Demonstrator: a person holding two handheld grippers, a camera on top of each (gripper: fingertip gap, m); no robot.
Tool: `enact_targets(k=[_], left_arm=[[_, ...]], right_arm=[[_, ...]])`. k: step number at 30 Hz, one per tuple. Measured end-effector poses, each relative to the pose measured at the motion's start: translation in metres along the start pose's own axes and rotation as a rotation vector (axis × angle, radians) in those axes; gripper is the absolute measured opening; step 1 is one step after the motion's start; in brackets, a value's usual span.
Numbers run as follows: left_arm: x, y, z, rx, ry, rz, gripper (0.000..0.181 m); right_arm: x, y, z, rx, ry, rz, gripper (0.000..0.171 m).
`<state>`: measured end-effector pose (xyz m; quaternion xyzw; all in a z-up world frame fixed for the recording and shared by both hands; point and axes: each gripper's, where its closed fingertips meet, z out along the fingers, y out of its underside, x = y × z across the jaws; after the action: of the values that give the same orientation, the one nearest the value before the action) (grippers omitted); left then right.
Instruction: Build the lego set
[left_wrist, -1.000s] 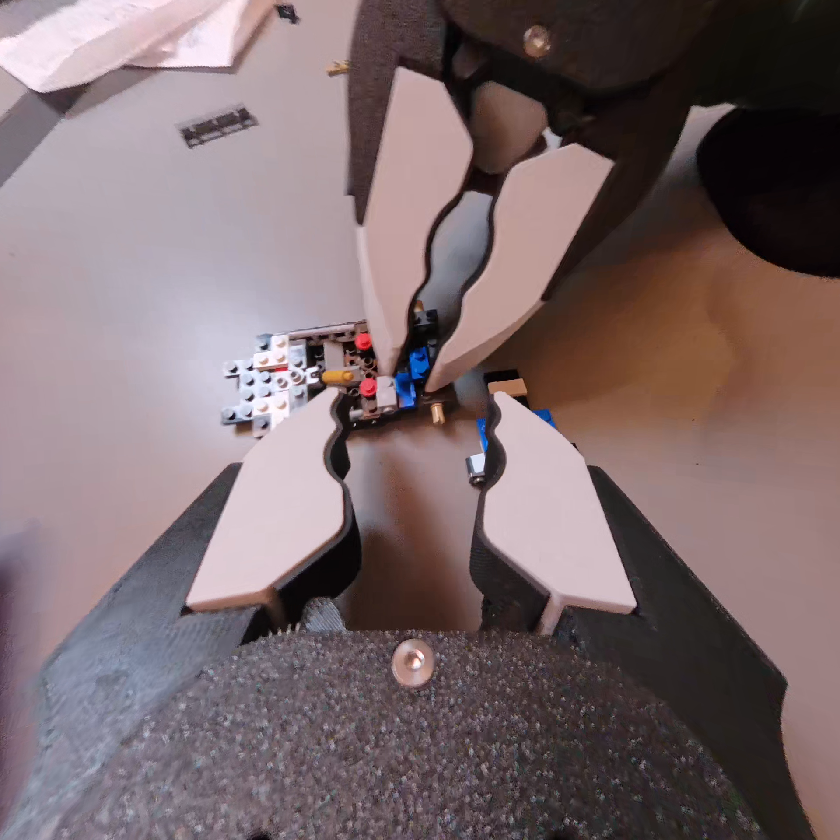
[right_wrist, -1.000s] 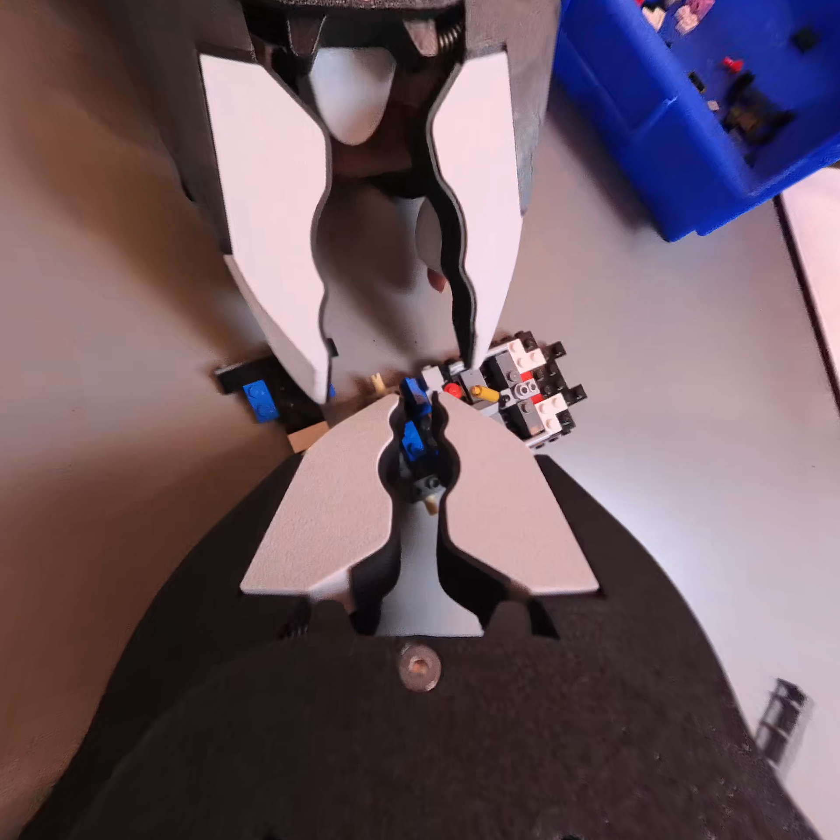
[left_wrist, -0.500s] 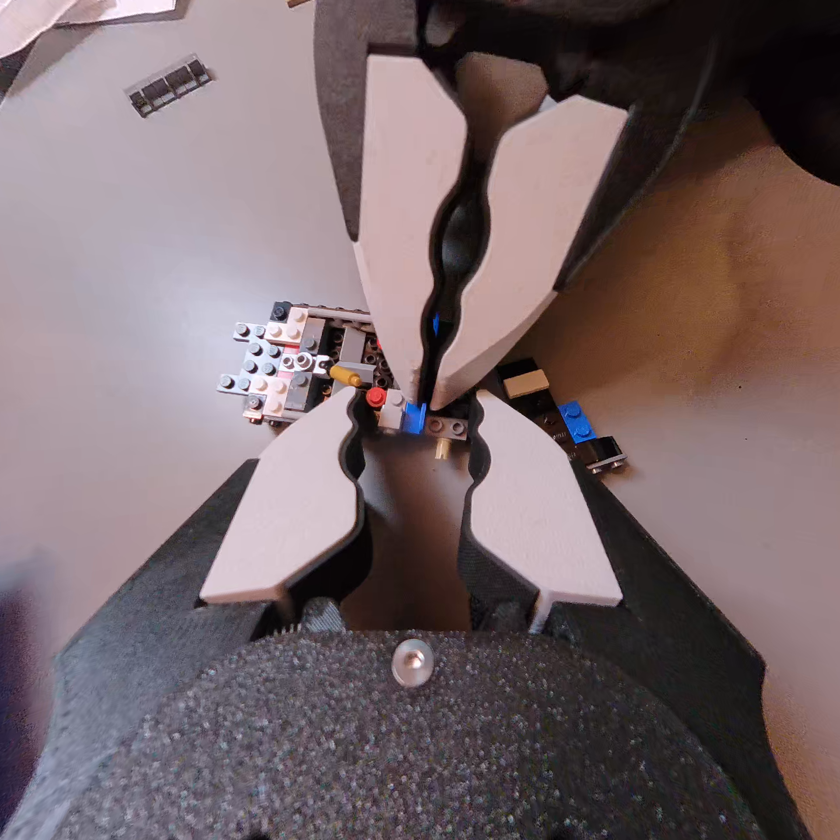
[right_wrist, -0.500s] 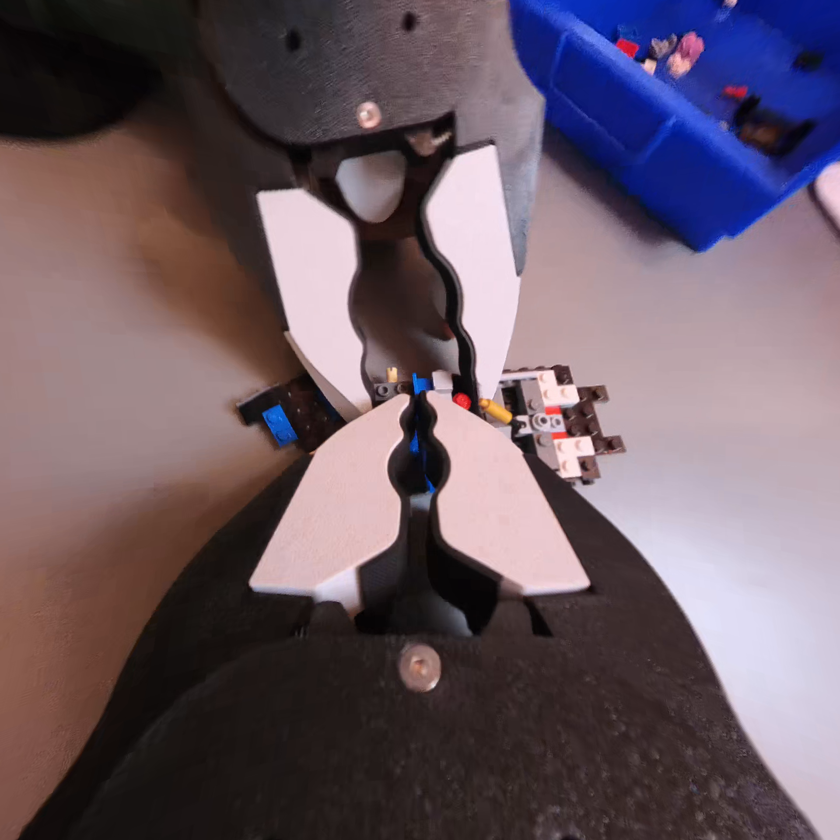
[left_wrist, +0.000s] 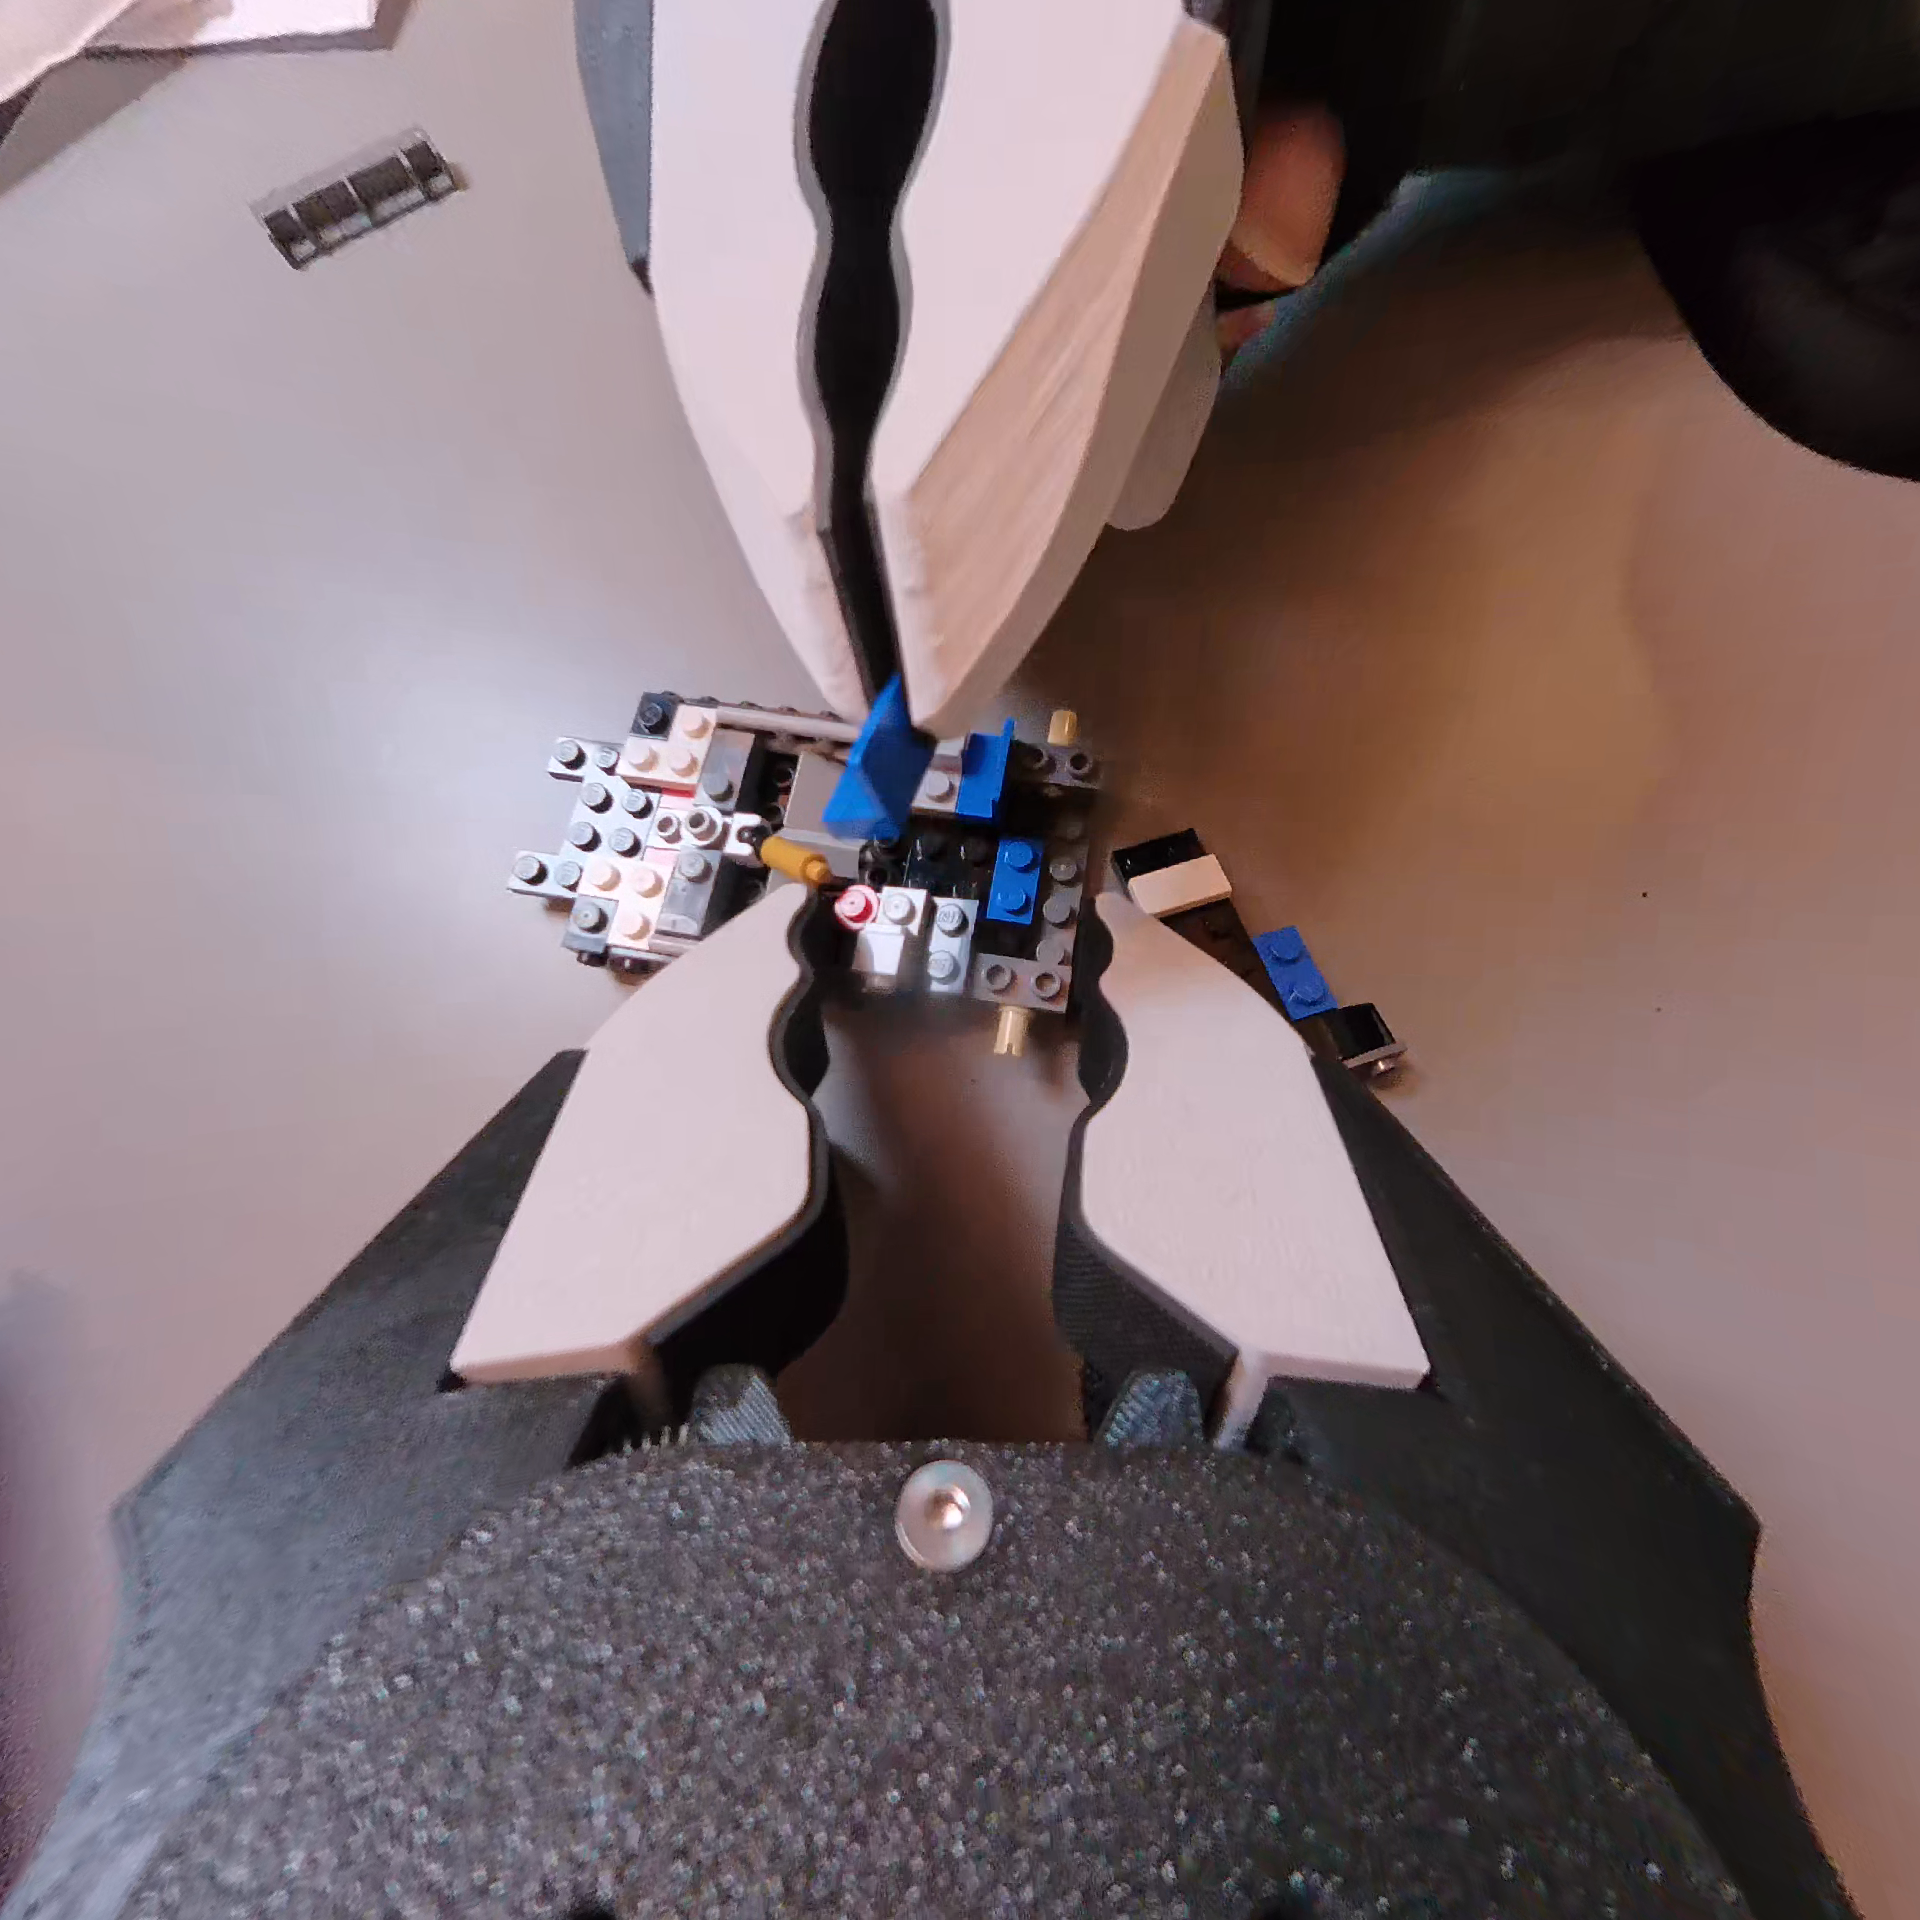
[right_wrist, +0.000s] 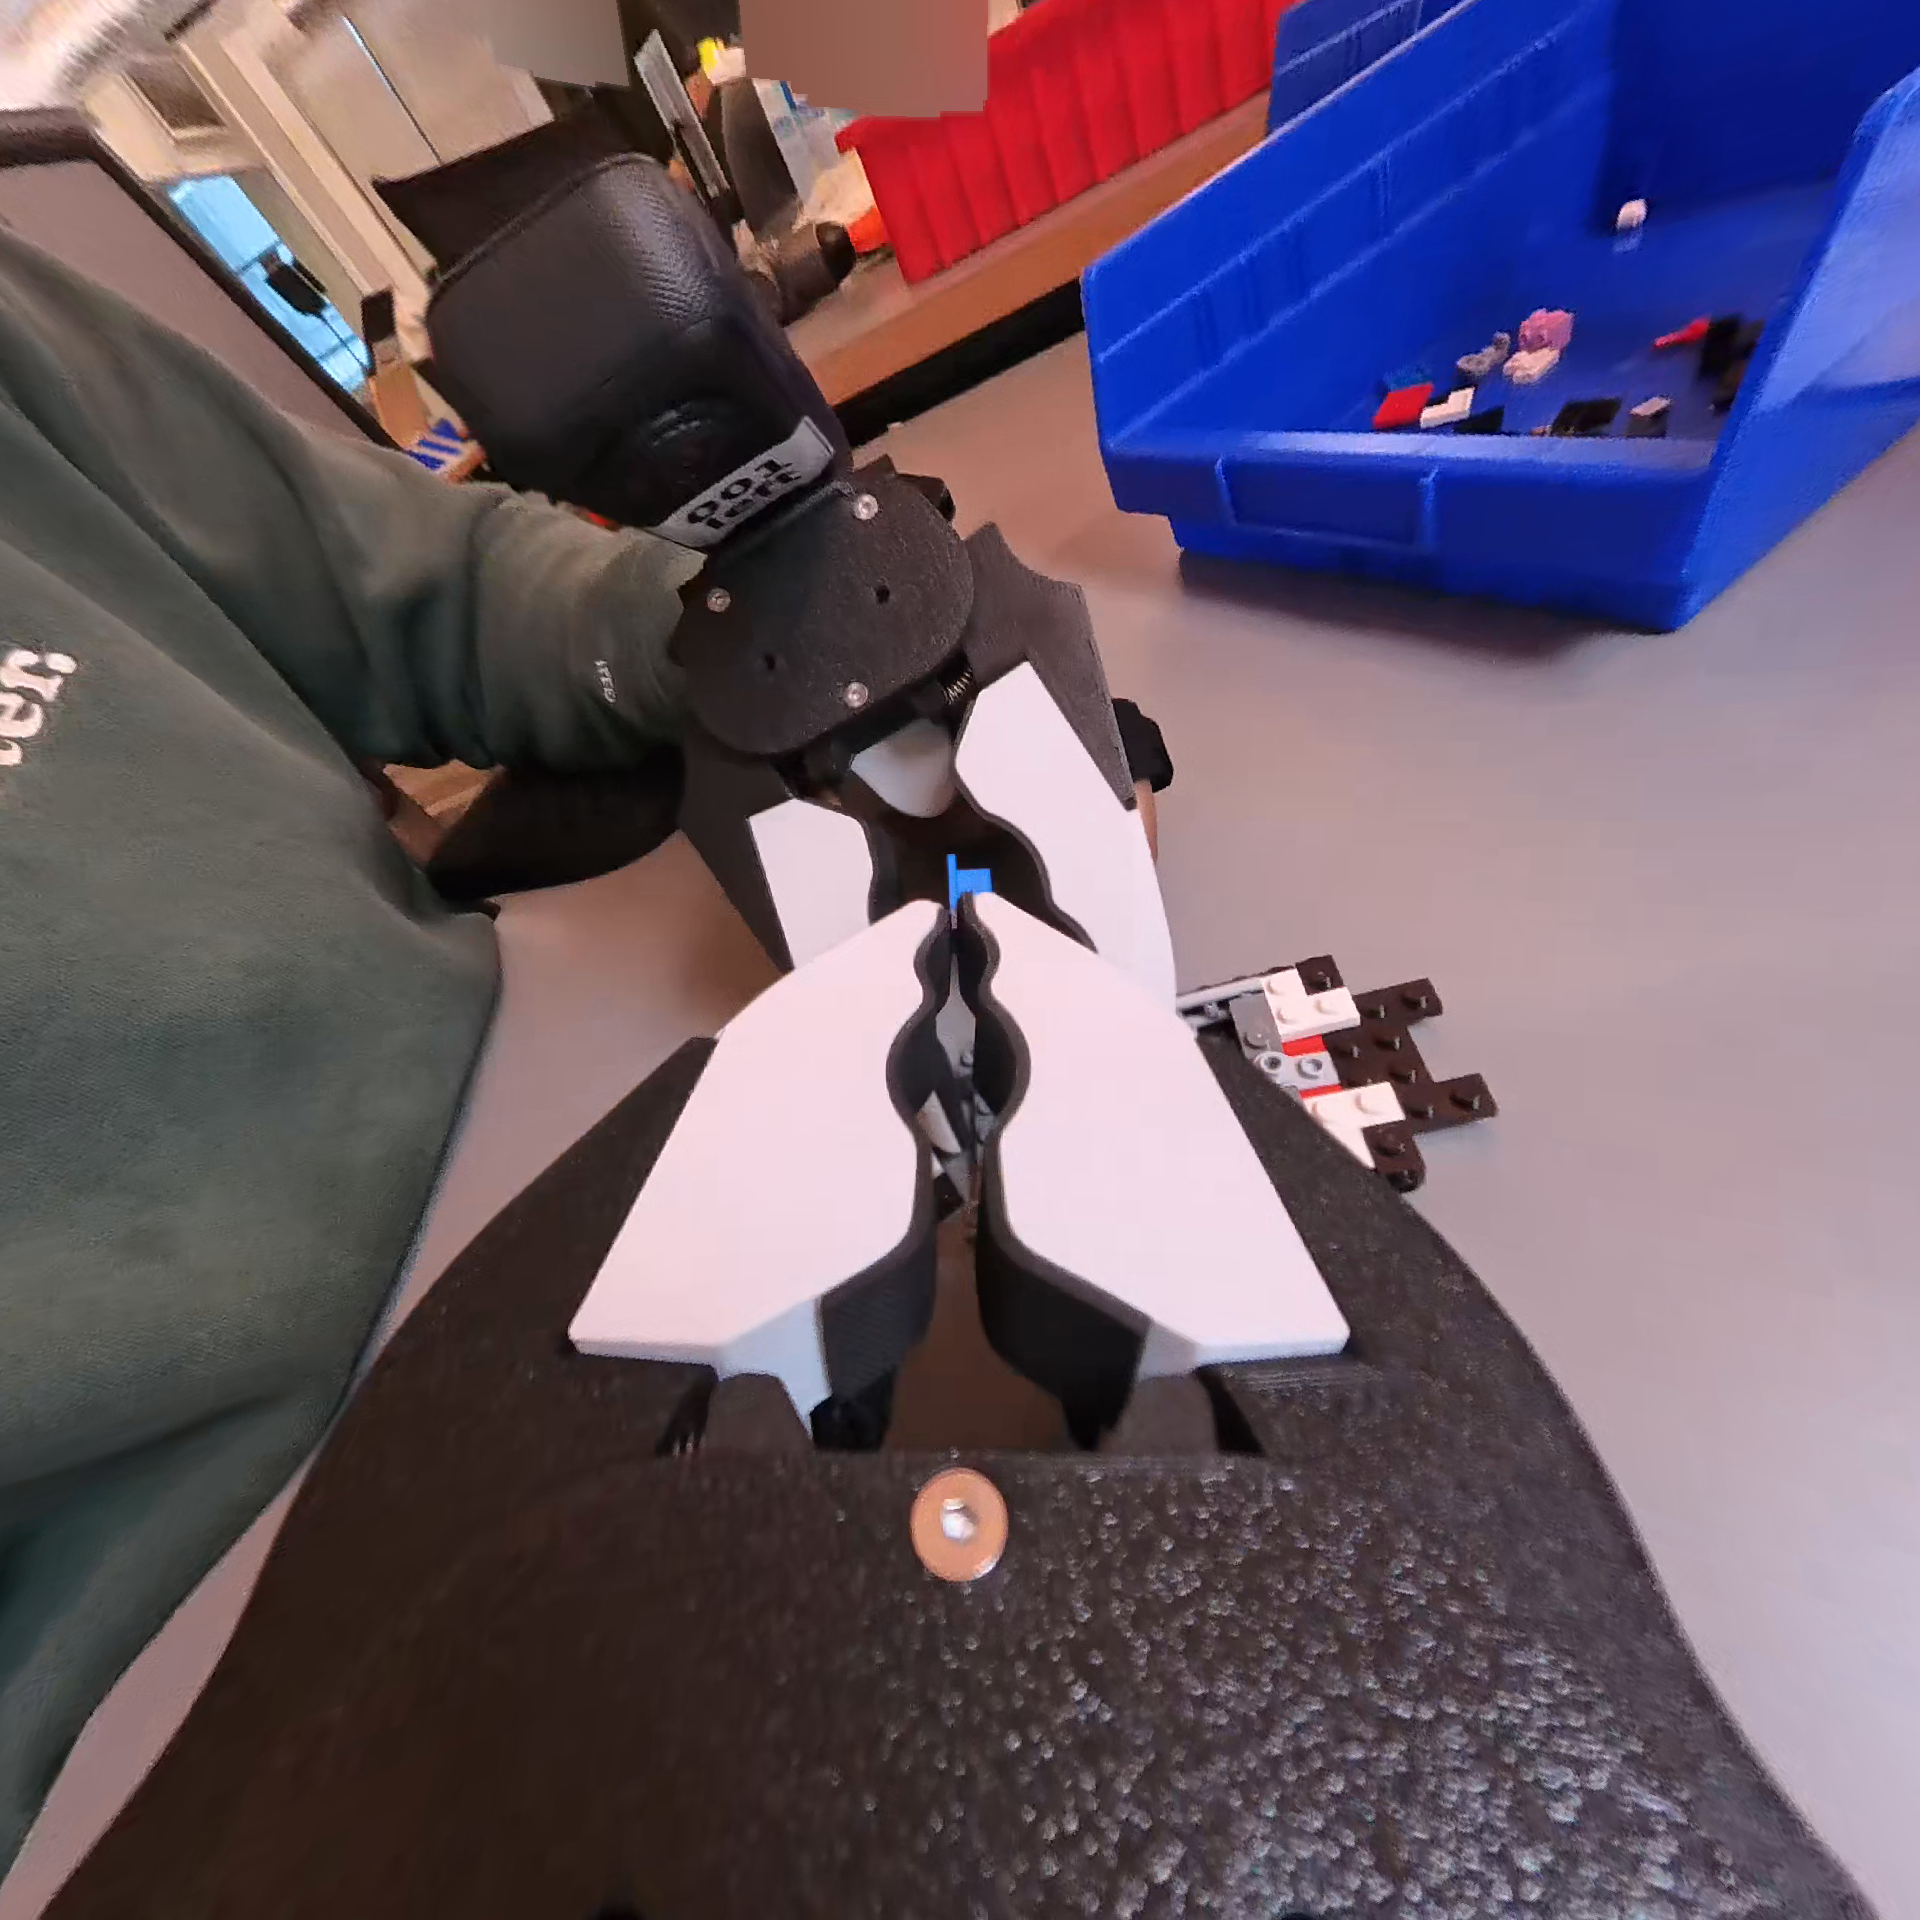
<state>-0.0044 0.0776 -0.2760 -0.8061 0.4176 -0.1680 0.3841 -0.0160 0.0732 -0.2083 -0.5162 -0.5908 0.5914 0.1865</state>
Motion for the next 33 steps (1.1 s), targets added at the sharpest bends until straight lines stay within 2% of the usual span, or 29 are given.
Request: enact_targets(k=[5,9,11,16,18,20,24,27,29,31,33], left_arm=[[-0.007,-0.017,-0.019,0.128,-0.014,-0.050,0.046],[-0.004,-0.054,-0.051,0.361,0.037,-0.149,0.031],[-0.002,-0.064,-0.060,0.412,0.032,-0.148,0.028],[0.006,-0.065,-0.061,0.374,0.016,-0.080,0.014],[0.000,-0.063,-0.063,0.341,-0.016,-0.066,0.009],[-0.029,-0.058,-0.073,0.299,-0.166,-0.041,0.006],[-0.121,-0.019,-0.111,0.095,-0.574,-0.129,0.006],[-0.160,0.022,-0.126,-0.083,-0.714,-0.288,0.006],[-0.171,0.037,-0.131,-0.129,-0.759,-0.338,0.024],[-0.170,0.046,-0.128,-0.158,-0.724,-0.375,0.046],[-0.170,0.048,-0.129,-0.139,-0.719,-0.388,0.052]], right_arm=[[-0.007,-0.010,-0.006,0.081,-0.079,0.071,0.001],[-0.013,-0.018,-0.007,0.126,-0.102,0.062,0.001],[-0.018,-0.018,-0.004,0.114,-0.103,0.038,0.001],[-0.021,-0.019,-0.002,0.100,-0.079,0.006,0.001],[-0.013,-0.023,-0.003,0.101,-0.001,-0.018,0.004],[-0.003,-0.024,-0.010,0.058,0.098,-0.079,0.014],[0.006,-0.007,-0.022,-0.095,0.206,-0.193,0.015],[0.009,0.016,-0.020,-0.239,0.226,-0.238,0.016],[0.010,0.029,-0.018,-0.310,0.221,-0.253,0.016],[0.011,0.038,-0.016,-0.361,0.222,-0.268,0.016],[0.011,0.045,-0.015,-0.395,0.218,-0.278,0.016]])
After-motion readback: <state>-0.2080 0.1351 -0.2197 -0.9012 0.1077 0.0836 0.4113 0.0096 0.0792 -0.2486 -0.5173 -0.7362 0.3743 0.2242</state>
